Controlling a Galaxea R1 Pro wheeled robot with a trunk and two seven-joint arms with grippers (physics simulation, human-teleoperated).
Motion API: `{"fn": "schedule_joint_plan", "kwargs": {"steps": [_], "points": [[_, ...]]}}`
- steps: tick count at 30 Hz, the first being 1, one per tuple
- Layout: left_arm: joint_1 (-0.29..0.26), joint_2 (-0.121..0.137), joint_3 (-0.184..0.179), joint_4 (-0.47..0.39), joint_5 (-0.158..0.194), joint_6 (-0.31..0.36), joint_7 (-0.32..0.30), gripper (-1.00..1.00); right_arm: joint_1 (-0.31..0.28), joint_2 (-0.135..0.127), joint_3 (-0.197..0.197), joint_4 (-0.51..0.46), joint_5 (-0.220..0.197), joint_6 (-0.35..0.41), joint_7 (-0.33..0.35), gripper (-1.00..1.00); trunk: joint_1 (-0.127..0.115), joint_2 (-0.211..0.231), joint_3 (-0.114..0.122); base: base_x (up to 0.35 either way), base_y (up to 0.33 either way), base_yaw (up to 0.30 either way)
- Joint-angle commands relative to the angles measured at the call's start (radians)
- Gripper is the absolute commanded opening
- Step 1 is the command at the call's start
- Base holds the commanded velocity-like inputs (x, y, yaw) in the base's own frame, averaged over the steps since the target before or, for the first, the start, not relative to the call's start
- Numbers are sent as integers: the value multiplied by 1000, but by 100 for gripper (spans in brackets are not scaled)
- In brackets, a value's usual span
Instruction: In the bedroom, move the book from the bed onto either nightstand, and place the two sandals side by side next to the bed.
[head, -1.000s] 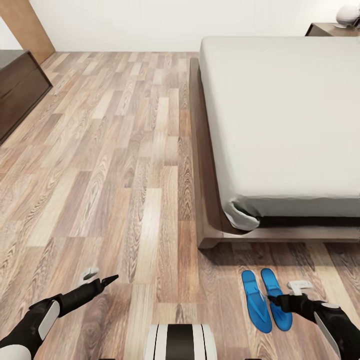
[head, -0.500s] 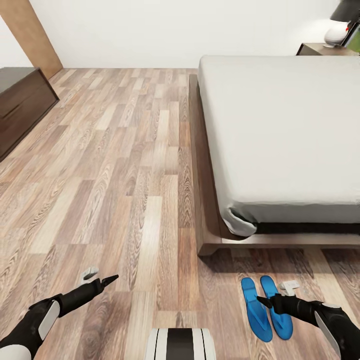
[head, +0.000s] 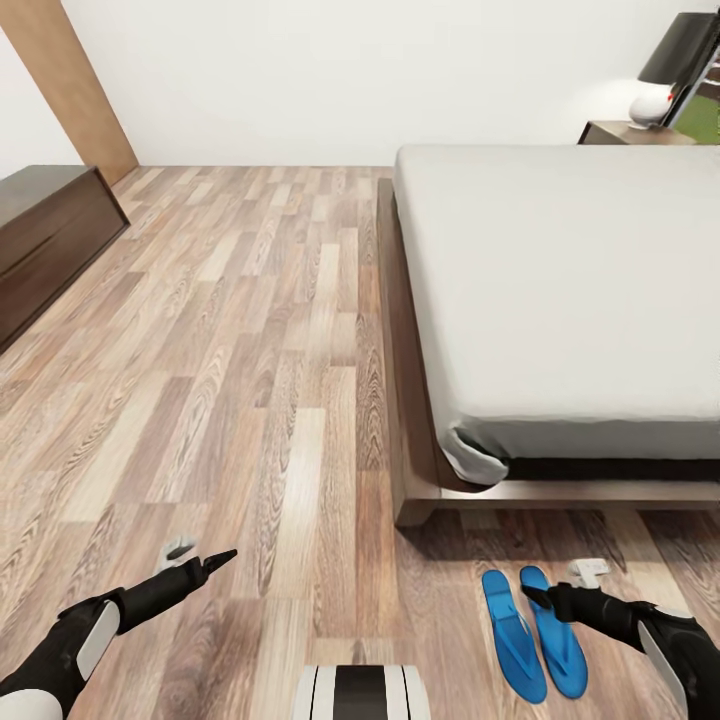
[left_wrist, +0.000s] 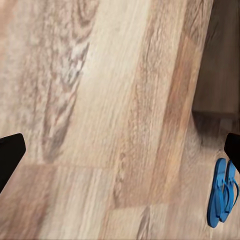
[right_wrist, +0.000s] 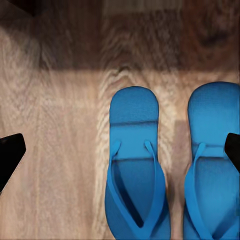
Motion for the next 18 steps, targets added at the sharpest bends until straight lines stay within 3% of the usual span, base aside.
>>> {"fn": "schedule_joint_plan", "kwargs": {"steps": [1,13,17,18], "points": [[0,0,2,0,6,8,-2,100,0,0,-9,-1,-4,7,4,100,-1,0,3,0,0,0],[0,0,3,35,5,-6,-2,100,2,2,-8,10,-5,7,8,100,-6,3,50,0,0,0],[0,0,1,156,-3,-104,-3,100,9,8,-8,15,-8,8,11,100,-8,4,65,0,0,0],[0,-1,-8,266,-36,-217,-3,100,13,9,-8,21,-9,7,13,100,-8,4,69,0,0,0]]}}
